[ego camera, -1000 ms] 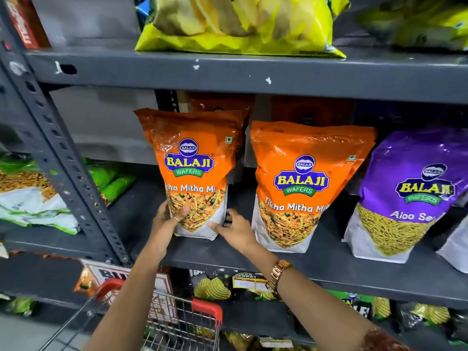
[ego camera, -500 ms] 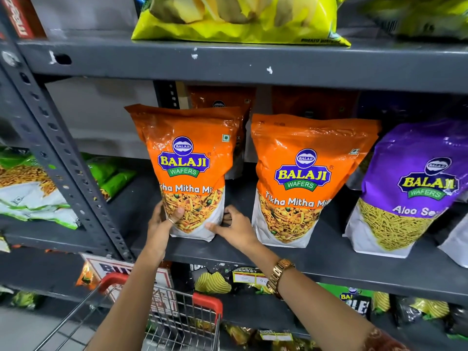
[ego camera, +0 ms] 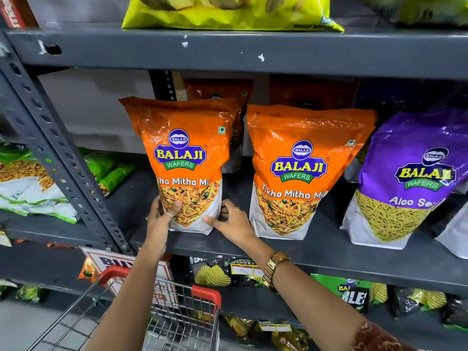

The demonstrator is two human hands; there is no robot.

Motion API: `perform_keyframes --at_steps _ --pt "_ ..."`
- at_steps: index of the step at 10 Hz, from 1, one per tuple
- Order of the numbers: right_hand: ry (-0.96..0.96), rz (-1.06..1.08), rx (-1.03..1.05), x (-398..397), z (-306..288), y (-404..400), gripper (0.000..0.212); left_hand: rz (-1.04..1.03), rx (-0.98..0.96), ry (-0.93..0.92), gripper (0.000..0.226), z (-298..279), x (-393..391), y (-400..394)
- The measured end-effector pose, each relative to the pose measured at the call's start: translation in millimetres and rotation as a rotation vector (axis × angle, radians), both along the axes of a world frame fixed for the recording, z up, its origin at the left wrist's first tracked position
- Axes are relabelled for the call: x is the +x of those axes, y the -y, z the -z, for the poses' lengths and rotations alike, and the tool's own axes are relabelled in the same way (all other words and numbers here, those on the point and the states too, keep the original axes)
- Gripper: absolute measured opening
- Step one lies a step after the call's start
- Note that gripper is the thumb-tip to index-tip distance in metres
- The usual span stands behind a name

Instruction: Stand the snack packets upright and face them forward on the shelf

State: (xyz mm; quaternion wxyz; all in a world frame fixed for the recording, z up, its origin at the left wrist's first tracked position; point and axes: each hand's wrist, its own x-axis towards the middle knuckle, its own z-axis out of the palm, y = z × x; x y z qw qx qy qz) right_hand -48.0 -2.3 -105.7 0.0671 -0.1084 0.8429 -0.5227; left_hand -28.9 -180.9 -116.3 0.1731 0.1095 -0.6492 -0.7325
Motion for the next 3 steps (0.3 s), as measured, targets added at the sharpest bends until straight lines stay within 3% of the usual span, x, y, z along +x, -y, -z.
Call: perform_keyframes --at_steps 2,3 --pt "0.002 -0.035 0.07 5.4 -7.6 -2.6 0.061 -0.008 -0.001 0.013 0.059 -8.9 5.0 -4.2" --pt "-0.052 -0.01 0.031 14.6 -10.6 -10.7 0.069 -0.186 0.084 -0.054 0.064 -15.7 11.6 -13.2"
